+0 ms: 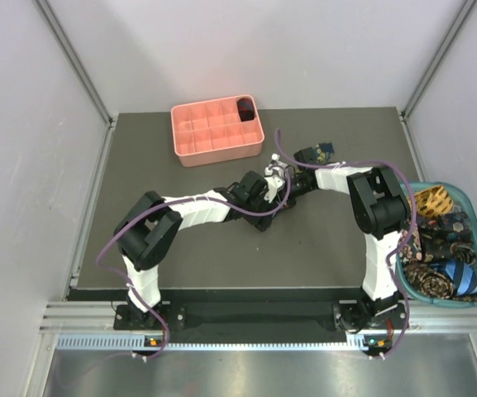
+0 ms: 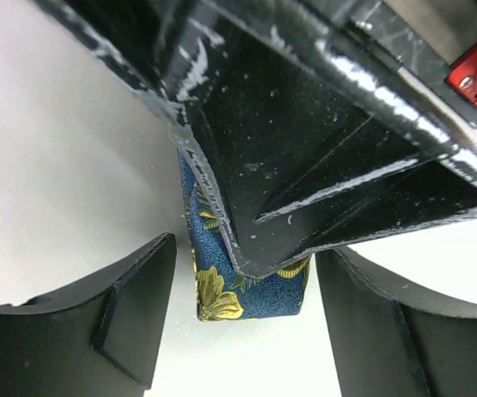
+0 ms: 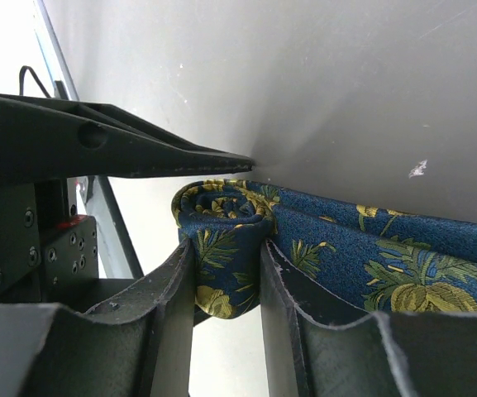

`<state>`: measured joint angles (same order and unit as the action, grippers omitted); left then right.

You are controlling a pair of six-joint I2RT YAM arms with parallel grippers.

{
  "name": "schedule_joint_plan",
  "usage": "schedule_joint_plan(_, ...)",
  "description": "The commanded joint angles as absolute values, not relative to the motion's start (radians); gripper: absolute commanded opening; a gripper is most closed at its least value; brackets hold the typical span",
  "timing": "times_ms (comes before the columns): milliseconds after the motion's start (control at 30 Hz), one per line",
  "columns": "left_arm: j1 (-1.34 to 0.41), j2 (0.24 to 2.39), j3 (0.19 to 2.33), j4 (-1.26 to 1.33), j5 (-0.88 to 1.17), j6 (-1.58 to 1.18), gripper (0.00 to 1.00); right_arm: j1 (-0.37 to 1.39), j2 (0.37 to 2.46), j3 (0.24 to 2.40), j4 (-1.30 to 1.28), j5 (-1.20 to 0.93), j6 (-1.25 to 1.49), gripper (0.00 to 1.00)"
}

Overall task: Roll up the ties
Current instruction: Roll the tie

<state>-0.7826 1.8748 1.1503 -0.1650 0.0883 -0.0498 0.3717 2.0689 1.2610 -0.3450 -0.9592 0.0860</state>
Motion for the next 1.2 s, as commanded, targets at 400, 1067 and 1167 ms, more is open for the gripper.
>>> schedule_joint_plan(400,-0.795,1.902,1.097,-0.077,0.058,-0.009,0.4,0.357,2.103,1.242,-0.345,-0.854,0.051,0.14)
schedule_joint_plan(1067,-0.811,1.96,1.147,-0.247,0.038,-0.032,0.27,0.288,1.97,1.19,-0.209,-0.86,0.19,0.42)
schedule_joint_plan(1167,-0.811,1.962,1.154,-0.256,0.034,-0.032,0.26,0.264,1.953,1.161,-0.14,-0.905,0.248,0.45)
